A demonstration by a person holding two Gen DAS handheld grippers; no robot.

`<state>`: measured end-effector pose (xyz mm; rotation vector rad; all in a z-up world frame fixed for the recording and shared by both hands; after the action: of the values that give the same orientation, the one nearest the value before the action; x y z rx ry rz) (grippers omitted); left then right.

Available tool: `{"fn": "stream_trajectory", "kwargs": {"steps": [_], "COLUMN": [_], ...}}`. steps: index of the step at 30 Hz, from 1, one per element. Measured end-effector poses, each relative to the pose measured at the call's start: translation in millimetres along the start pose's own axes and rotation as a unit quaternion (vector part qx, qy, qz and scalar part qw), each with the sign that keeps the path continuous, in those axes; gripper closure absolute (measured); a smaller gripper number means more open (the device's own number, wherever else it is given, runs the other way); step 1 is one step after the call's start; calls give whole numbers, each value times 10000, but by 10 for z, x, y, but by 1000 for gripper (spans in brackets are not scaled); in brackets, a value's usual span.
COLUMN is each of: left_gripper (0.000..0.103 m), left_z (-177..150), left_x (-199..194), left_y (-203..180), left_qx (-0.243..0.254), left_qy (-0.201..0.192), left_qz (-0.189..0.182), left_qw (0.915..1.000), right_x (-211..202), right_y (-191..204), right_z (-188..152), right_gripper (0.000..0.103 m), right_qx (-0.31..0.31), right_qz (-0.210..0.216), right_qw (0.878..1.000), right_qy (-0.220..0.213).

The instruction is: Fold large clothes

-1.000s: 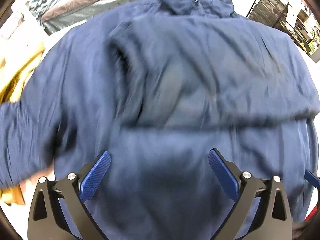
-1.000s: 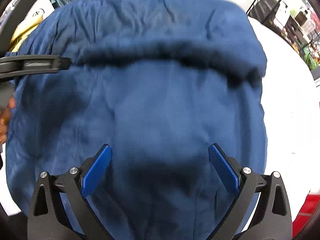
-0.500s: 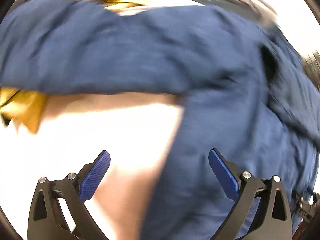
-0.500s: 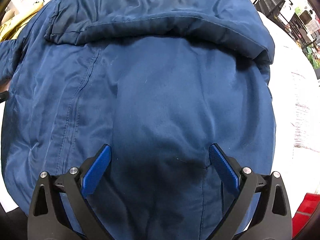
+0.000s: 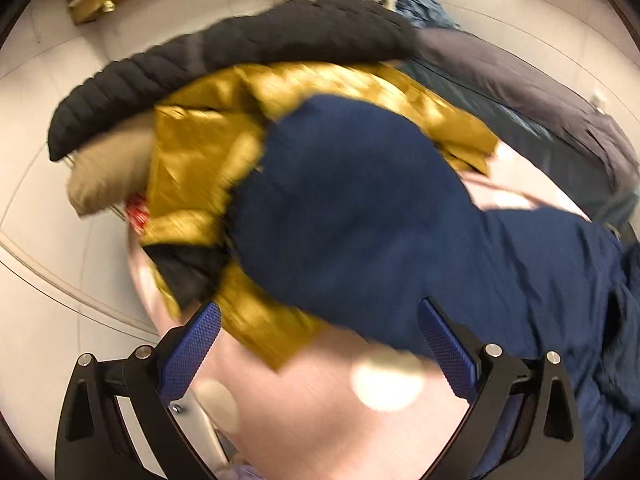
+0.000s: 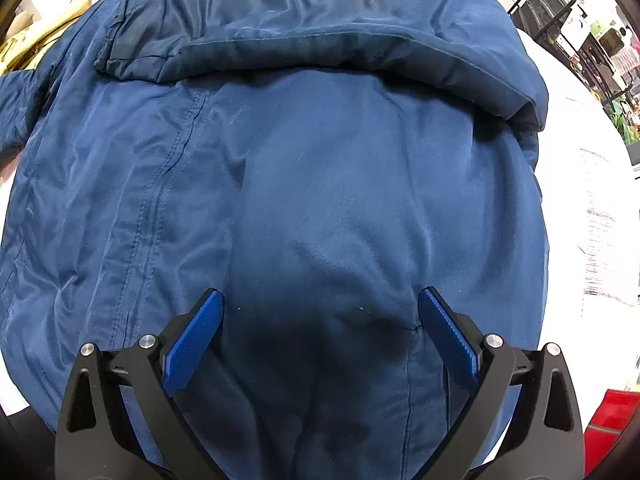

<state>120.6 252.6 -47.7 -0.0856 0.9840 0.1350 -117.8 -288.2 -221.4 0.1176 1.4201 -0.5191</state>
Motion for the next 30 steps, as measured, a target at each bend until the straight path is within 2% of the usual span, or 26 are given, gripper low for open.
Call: {"fn": "stream_trajectory", "kwargs": {"steps": [3, 7, 8, 10, 12, 13, 17, 22, 25, 27, 30], "left_gripper": [8, 10, 15, 27, 50, 55, 86, 89, 90, 90, 90], "left_z": [242, 491, 516, 550, 478, 476, 449, 454, 473, 476, 413], "left_x": [54, 263, 297, 371, 433, 460, 385, 218, 41, -76, -263], "left_y": [74, -111, -186, -288, -376, -399, -504, -884, -1216, -1548, -2208], "left_qx": [4, 439, 580, 754, 806, 791, 663, 871, 858, 962, 1330], "left_qy": [-68, 49, 114, 215, 337, 397, 287, 73, 12, -27, -87], "left_qz": [-86, -204, -233, -199, -225, -227, -458, -920, -1483, -1841, -2381], "left_qw": [9999, 9988, 9980, 9967, 9959, 9958, 9963, 9919, 9852, 9782, 9621], "right_x": [-9, -54, -60, -94, -131, -150, -216, -363, -417, -433, -459], "right_y": [7, -10, -35, -40, -46, -51, -53, -85, -83, -81, -67], "right_z": [-21, -35, -33, -38, -40, -43, -58, -52, -26, 0, 19], "right_gripper": [7, 7, 7, 7, 7, 7, 7, 7, 7, 7, 7], "right_qx": [14, 29, 26, 55, 72, 75, 65, 240, 283, 270, 261], "right_qz": [17, 57, 61, 105, 158, 171, 191, 284, 316, 338, 379], "right_qw": [10000, 10000, 10000, 9999, 9998, 9997, 9996, 9982, 9977, 9977, 9975], "right_qy": [6, -37, -48, -80, -110, -135, -209, -466, -523, -529, -545]}}
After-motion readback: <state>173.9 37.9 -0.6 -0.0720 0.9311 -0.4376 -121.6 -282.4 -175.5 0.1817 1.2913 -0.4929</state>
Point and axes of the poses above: each gripper's, at about its wrist camera, not at the fingertips, and x roughly the way its jaws point, y to its left, z to its top, the point moved 4 cm from there along x, roughly the way its jaws point, and after that the axes turned 8 degrees about -z, right-handed, at the moved point
